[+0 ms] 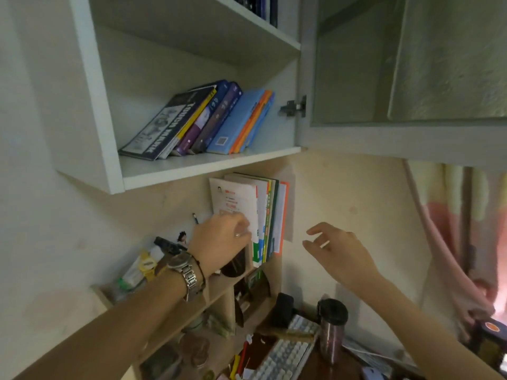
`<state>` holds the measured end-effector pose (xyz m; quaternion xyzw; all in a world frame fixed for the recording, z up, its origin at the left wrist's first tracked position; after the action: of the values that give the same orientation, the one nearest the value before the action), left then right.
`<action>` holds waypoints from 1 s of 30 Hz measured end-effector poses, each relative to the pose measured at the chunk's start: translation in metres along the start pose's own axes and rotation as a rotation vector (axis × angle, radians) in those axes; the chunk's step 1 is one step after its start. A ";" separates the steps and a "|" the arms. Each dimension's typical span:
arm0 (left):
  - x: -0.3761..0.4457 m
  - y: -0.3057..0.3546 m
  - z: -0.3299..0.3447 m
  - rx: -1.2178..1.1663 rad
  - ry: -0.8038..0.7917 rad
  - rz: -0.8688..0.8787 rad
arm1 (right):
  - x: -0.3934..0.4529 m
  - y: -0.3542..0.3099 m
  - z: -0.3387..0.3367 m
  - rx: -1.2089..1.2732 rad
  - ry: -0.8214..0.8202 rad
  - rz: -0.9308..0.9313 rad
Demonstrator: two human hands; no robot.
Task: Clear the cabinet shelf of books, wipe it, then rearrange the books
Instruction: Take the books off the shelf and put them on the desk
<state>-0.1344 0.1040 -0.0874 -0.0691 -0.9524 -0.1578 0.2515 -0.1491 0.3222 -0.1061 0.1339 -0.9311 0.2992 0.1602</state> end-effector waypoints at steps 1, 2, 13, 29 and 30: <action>0.003 0.003 -0.008 -0.012 0.006 0.006 | 0.004 -0.006 -0.003 0.005 0.006 -0.014; 0.006 0.006 -0.015 -0.024 0.012 0.011 | 0.009 -0.011 -0.006 0.007 0.012 -0.025; 0.052 0.028 -0.108 0.062 0.274 0.043 | 0.066 -0.071 -0.054 0.071 0.138 -0.218; 0.122 -0.029 -0.176 0.052 0.553 -0.189 | 0.128 -0.135 -0.066 0.254 0.194 -0.415; 0.127 -0.033 -0.174 0.046 0.546 -0.192 | 0.132 -0.136 -0.065 0.276 0.191 -0.419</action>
<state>-0.1713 0.0215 0.1113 0.0719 -0.8549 -0.1721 0.4841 -0.2085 0.2340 0.0642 0.3155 -0.8140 0.3950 0.2860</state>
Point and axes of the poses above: each hand's wrist, its own x-axis towards the middle knuckle, its own z-axis out of the palm, y = z × x, the point moved 6 cm from there along x, towards the middle knuckle
